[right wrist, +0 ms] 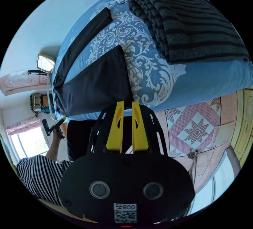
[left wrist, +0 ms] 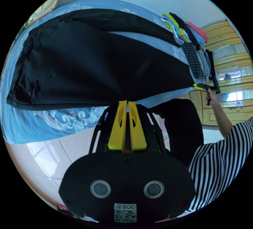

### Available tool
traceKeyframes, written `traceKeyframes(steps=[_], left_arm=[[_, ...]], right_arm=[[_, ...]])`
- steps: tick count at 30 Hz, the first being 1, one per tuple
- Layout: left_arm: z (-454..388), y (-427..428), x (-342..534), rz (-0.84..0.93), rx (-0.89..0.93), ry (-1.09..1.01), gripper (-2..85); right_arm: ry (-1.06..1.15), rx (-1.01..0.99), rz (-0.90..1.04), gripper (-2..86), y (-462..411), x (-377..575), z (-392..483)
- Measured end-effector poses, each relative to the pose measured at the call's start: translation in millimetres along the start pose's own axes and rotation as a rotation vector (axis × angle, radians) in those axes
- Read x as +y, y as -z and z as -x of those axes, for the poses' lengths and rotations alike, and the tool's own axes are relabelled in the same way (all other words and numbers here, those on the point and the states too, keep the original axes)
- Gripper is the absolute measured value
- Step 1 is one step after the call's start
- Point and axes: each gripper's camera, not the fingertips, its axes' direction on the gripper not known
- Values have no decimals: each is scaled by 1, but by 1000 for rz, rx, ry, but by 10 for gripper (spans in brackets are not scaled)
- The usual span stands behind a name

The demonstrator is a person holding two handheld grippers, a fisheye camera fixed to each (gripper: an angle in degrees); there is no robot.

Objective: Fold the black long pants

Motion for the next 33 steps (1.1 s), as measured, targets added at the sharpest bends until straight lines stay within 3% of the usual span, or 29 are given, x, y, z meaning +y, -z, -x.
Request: traceKeyframes(steps=[4, 7, 12, 15, 19, 25, 30, 33], left_arm=[[19, 69, 40, -90, -42, 88, 38], [64, 137, 82, -232, -102, 330, 72], [154, 216, 158, -477, 82, 779, 106], [169, 239, 180, -517, 123, 900, 91], [155, 268, 201, -480, 130, 924, 44], [79, 352, 274, -630, 164, 803, 17], [31, 362, 342, -533, 186, 894, 19], [-4, 378, 369, -577, 187, 919, 28]], right_arm=[[-11, -41, 1, 63, -6, 0, -7], [-31, -66, -5, 65, -11, -1, -11], [-49, -56, -5, 66, -18, -3, -7], [-54, -29, 8, 65, -22, -7, -2], [-52, -3, 33, 65, -28, -14, 3], [-38, 20, 26, 63, -31, -16, 11], [-80, -88, -4, 63, -37, -17, -4], [-75, -117, -10, 64, -34, -18, -6]])
